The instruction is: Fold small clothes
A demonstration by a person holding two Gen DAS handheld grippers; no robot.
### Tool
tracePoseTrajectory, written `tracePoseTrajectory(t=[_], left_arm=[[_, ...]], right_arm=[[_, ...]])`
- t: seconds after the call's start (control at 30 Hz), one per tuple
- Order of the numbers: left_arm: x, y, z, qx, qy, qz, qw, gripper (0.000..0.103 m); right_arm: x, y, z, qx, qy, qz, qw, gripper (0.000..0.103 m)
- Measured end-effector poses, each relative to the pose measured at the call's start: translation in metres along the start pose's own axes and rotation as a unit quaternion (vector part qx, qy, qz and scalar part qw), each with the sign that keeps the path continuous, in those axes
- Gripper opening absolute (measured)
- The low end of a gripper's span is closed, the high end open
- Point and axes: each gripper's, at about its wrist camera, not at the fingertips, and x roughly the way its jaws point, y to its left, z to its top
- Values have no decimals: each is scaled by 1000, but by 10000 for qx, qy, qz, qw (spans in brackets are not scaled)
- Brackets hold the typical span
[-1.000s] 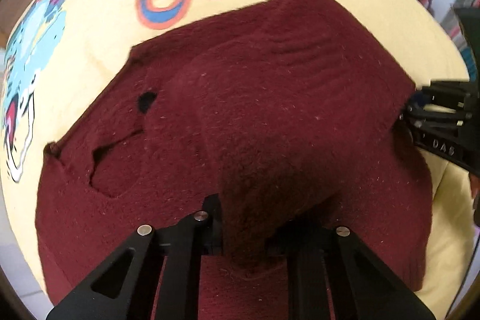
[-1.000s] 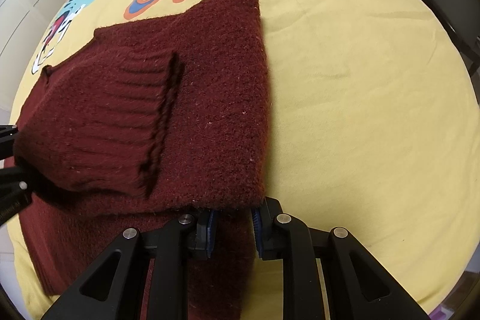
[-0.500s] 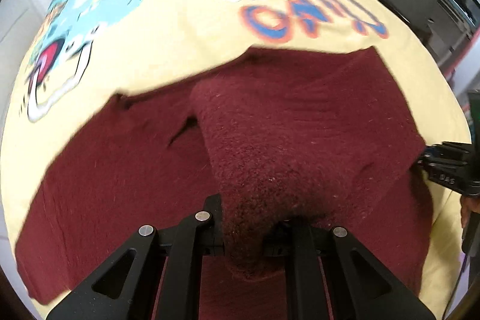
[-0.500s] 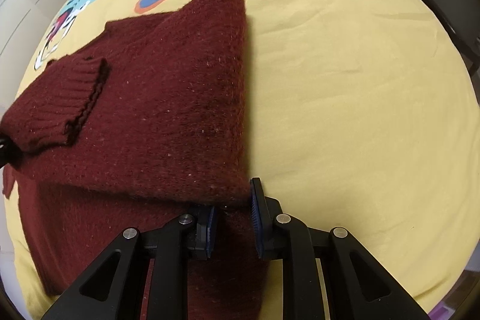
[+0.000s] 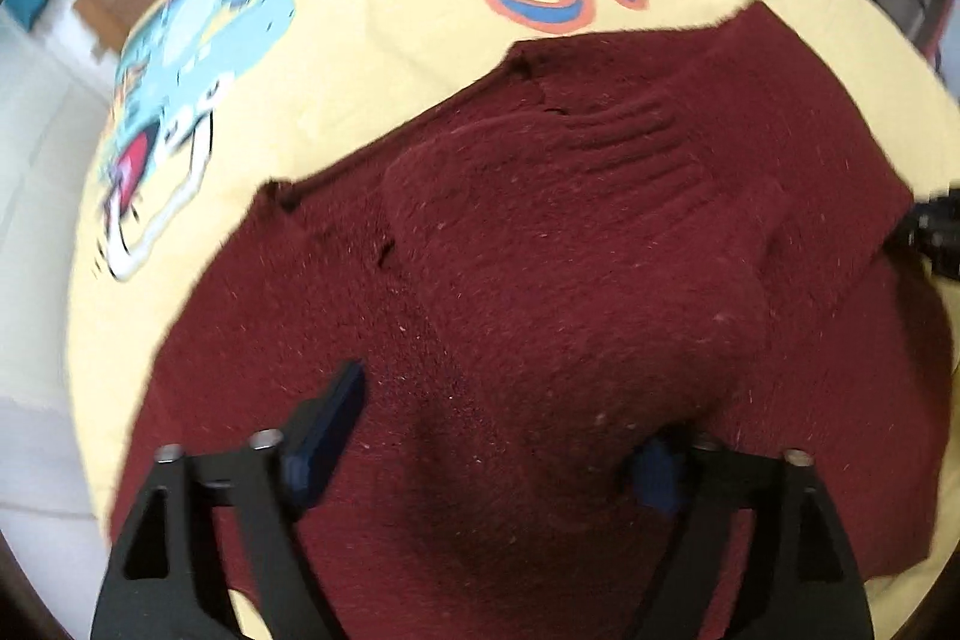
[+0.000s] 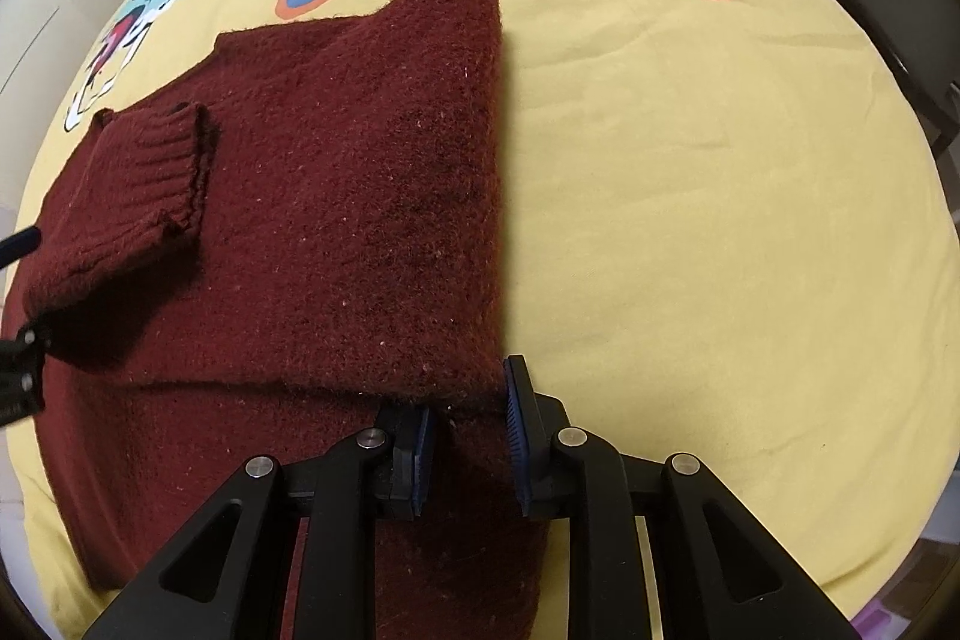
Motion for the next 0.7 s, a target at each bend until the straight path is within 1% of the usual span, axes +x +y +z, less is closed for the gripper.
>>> tracePoseTrajectory(t=[0.07, 0.2, 0.27, 0.33, 0.37, 0.4, 0.43, 0.47, 0.5, 0.57, 0.6, 0.63, 0.67, 0.7], left_arm=[[0, -10, 1, 259, -22, 157, 9995, 85], [3, -27, 7, 640, 33, 323, 9974, 85], [2, -31, 6, 720, 80, 186, 9972, 85], [8, -34, 11, 662, 145, -23, 9977, 83], [10, -35, 14, 640, 161, -88, 9978, 76], [12, -37, 16, 631, 190, -136, 9977, 59], [15, -39, 19, 636, 270, -196, 9974, 47], [17, -41, 21, 643, 358, -268, 9969, 28], [19, -42, 23, 643, 402, -295, 9967, 16], [18, -43, 26, 621, 371, -272, 9970, 13], [15, -41, 26, 575, 304, -288, 9975, 11], [12, -38, 26, 501, 235, -318, 9980, 11], [7, -33, 26, 387, 156, -376, 9984, 11], [2, -21, 24, 154, 66, -479, 9987, 10]], right_arm=[[0, 0, 0, 0, 3, 1, 10000, 23], [-1, -2, -1, 18, 19, 18, 10000, 23], [0, -3, 0, 28, 40, 18, 10000, 23], [1, -3, 2, 32, 58, 9, 10000, 24], [2, -3, 3, 36, 62, 12, 10000, 24], [3, -3, 3, 42, 69, 16, 10000, 25], [3, -3, 4, 42, 74, 14, 10000, 25], [4, -2, 5, 33, 80, 4, 10000, 25], [5, -1, 5, 10, 82, -13, 10000, 25], [6, 1, 7, -32, 77, -40, 10000, 24], [6, 2, 7, -74, 73, -63, 9999, 23], [6, 3, 7, -105, 70, -82, 9999, 23], [6, 4, 7, -122, 68, -92, 9999, 23], [6, 4, 7, -123, 71, -88, 9999, 23]])
